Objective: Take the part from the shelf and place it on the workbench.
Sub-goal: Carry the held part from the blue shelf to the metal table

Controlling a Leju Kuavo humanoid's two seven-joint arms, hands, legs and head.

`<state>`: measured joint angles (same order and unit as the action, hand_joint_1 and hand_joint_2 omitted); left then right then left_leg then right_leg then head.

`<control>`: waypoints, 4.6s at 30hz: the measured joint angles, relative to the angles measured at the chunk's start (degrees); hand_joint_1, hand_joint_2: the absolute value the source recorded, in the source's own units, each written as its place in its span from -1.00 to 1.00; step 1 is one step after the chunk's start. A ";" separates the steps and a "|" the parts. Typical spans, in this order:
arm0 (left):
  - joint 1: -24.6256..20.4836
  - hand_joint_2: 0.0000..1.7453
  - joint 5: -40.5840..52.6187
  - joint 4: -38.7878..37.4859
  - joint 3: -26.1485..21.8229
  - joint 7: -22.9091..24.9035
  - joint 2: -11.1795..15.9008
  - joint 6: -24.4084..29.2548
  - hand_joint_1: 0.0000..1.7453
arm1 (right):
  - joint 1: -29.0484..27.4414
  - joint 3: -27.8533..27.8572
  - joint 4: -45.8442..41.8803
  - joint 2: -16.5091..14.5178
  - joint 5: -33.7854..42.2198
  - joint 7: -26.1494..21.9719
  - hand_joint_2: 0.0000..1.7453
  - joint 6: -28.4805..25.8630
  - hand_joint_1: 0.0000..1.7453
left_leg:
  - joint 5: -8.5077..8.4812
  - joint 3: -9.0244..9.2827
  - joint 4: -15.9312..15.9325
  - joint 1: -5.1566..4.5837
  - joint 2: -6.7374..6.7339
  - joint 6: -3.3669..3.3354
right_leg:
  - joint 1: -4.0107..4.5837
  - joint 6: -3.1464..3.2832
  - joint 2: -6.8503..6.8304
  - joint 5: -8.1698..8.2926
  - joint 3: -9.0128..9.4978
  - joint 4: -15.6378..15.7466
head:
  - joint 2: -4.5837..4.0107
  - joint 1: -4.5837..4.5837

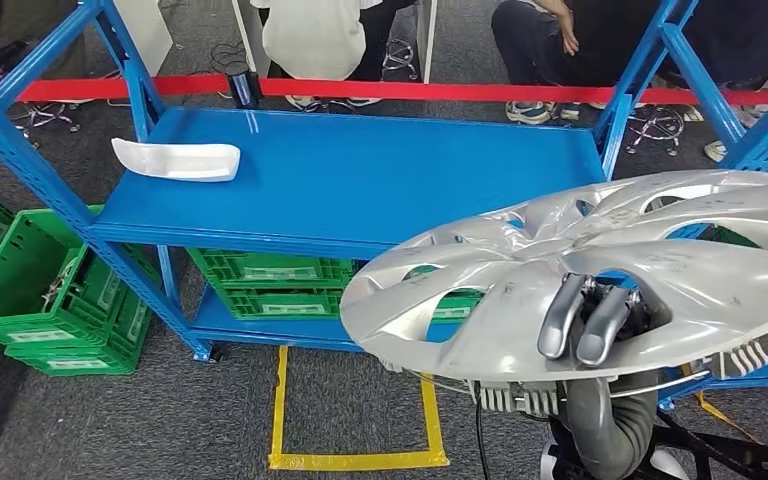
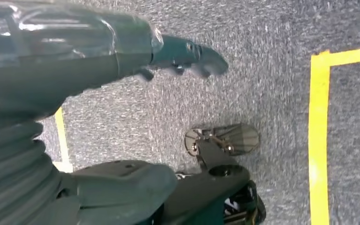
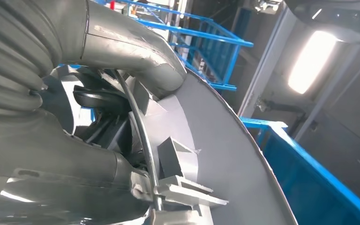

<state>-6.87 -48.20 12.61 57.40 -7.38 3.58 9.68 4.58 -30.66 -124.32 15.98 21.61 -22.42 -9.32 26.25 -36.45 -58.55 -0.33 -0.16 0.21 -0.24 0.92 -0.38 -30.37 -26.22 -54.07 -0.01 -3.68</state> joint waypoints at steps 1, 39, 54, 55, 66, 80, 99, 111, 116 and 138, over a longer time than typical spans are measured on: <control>0.02 1.00 -0.01 0.00 0.00 0.04 -0.02 -0.03 -1.00 | 0.03 -0.05 0.00 -0.03 -0.01 0.13 1.00 -0.10 1.00 | 2.48 -0.83 -2.22 0.13 0.03 0.34 | -0.12 0.32 -0.14 0.66 -0.67 0.08 | 0.00 0.36; -0.17 1.00 0.02 -0.02 0.00 -0.44 -0.86 0.03 -1.00 | 0.37 -0.24 -0.44 -0.19 0.15 0.82 1.00 -0.70 1.00 | 4.72 3.38 -9.60 0.69 0.24 1.13 | 0.39 0.09 -0.27 3.85 -7.68 -2.48 | 0.01 2.06; -0.04 1.00 0.00 0.01 0.00 -0.01 -0.91 0.15 -1.00 | -0.45 0.08 -0.16 -0.14 0.60 1.32 1.00 -0.95 1.00 | 3.51 7.03 2.97 0.19 -1.89 -1.88 | -0.14 -2.83 -1.60 -0.80 -7.66 -10.31 | 0.01 -0.12; -0.03 1.00 0.01 0.01 0.00 -0.01 -0.91 0.15 -1.00 | -0.37 0.08 -0.16 -0.14 0.60 1.36 1.00 -0.95 1.00 | 3.49 6.97 2.86 0.01 -2.48 -1.75 | 0.10 -2.51 -2.93 0.30 -5.29 -6.31 | 0.01 -0.38; 0.17 1.00 -0.06 -0.02 0.00 0.17 -0.90 0.15 -1.00 | -0.77 0.04 -0.14 -0.08 0.61 1.40 1.00 -0.95 1.00 | 12.30 -0.94 -14.80 0.30 0.47 0.55 | 0.36 0.50 1.38 2.46 -4.90 -1.74 | 0.01 1.65; 0.12 1.00 -0.36 -0.02 0.00 0.19 -0.85 0.39 -1.00 | -1.32 0.05 -1.16 0.00 -8.51 2.39 1.00 -4.48 1.00 | 3.55 5.34 1.10 0.67 1.34 -2.07 | 0.11 -2.86 0.80 -5.74 -11.90 -16.91 | 0.01 1.00; 0.01 1.00 -0.46 0.01 0.00 0.50 -0.91 0.26 -1.00 | -1.63 -0.31 -2.99 0.04 -10.72 3.63 1.00 -5.41 1.00 | 6.36 -1.42 -10.19 0.83 -0.98 1.24 | 0.15 -0.17 -3.64 1.13 -4.36 -2.41 | 0.01 2.22; -0.34 1.00 -0.49 0.01 0.00 -1.21 -0.57 0.93 -1.00 | -1.26 -1.08 -2.97 -0.02 -10.94 3.93 1.00 -3.48 1.00 | 1.50 3.07 1.09 0.25 0.90 -2.24 | -0.07 -2.70 -0.02 -7.71 -10.09 -17.55 | 0.01 0.88; -0.28 1.00 0.52 0.03 0.00 -1.69 -0.63 2.53 -1.00 | -1.38 -2.65 -2.45 -0.19 -11.96 4.05 1.00 -2.70 1.00 | 1.05 2.86 0.90 0.24 4.97 -1.72 | -0.44 -2.06 3.04 -0.53 -5.70 -7.35 | 0.01 -0.02; 0.01 1.00 -0.96 0.03 0.02 4.10 -1.31 2.99 -1.00 | -5.84 -3.38 -1.58 0.73 -7.21 2.62 1.00 -2.66 1.00 | 1.56 2.92 0.99 0.40 -2.08 -1.29 | -0.19 -2.50 -3.74 -2.26 -4.23 -5.08 | 0.01 1.97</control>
<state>-6.86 -49.16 12.63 57.42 -3.29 2.27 12.67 -1.26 -34.04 -125.90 16.71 14.40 -19.80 -11.98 27.81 -33.53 -57.56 0.08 -2.24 -1.08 -0.43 -1.58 -4.12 -32.63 -30.45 -59.15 0.00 -1.71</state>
